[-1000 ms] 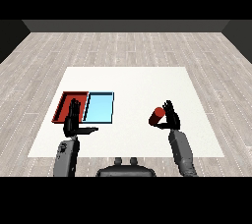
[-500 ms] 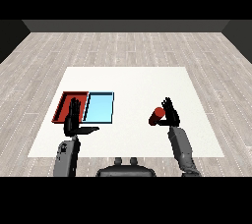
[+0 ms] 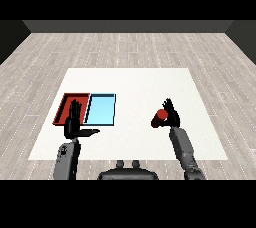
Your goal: Pick the red can and put it in the red box
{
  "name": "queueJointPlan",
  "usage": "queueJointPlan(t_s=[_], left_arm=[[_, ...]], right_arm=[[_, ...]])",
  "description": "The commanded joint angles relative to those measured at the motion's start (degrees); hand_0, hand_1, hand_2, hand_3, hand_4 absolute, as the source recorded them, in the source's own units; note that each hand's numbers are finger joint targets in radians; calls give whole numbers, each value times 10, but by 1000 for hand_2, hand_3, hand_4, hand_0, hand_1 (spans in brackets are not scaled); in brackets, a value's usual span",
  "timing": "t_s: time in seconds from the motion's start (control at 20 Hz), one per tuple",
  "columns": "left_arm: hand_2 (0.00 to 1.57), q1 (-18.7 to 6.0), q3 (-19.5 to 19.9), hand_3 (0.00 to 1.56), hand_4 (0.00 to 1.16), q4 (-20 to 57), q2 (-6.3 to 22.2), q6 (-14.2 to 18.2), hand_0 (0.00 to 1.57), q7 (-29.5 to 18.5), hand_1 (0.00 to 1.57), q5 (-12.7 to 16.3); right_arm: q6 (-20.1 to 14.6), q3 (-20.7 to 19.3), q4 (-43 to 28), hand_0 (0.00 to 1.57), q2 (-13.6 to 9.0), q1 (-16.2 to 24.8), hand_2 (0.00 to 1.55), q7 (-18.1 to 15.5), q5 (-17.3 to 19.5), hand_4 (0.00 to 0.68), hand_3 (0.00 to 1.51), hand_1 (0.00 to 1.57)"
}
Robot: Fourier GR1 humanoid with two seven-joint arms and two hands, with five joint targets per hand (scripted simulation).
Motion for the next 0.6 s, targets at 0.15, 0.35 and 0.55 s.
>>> queueJointPlan(t_s=[0.15, 0.35, 0.55], left_arm=[[0, 3, -1, 0, 0, 11, -5, 11, 0, -14, 0, -14], [0, -15, 9, 0, 0, 30, 4, -5, 0, -15, 0, 6], [0, 8, -32, 0, 0, -24, -26, 29, 0, 6, 0, -29]], right_arm=[[-20, 19, -17, 0, 13, 20, 0, -17, 15, 0, 0, 0], [-48, 17, 18, 0, 26, -32, 0, 8, 13, 0, 0, 0], [-28, 40, -21, 0, 31, 36, 0, -4, 21, 0, 0, 0]])
